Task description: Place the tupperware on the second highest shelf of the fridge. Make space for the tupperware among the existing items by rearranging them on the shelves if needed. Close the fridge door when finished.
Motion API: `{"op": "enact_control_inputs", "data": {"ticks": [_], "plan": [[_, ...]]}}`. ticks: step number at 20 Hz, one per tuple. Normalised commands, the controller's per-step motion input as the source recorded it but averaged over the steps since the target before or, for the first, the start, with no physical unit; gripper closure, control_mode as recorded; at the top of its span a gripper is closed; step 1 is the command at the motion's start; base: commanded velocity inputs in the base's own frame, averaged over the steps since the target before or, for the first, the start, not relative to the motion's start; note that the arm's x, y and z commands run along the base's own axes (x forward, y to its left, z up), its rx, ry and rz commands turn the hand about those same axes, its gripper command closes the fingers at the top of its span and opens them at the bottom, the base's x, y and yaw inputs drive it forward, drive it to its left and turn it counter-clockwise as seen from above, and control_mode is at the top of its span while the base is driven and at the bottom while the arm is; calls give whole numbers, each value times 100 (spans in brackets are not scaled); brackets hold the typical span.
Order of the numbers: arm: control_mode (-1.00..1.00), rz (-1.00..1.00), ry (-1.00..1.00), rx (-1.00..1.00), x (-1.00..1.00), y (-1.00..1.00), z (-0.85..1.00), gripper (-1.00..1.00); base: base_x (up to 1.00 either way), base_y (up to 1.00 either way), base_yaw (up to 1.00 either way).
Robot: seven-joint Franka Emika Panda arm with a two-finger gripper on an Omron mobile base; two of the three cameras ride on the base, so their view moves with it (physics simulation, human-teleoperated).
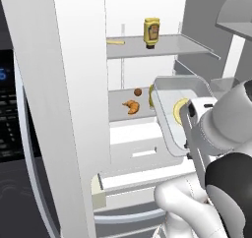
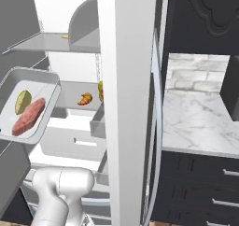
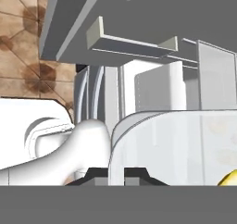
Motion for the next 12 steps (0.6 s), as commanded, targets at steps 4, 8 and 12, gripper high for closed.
{"op": "enact_control_inputs", "data": {"ticks": [4, 8, 12], "plan": [[-100, 17, 23, -2, 96, 19, -69, 100, 0, 0, 0], [-100, 21, 15, -9, 100, 25, -44, 100, 0, 0, 0], [-100, 23, 5, -7, 100, 37, -46, 100, 0, 0, 0]]}}
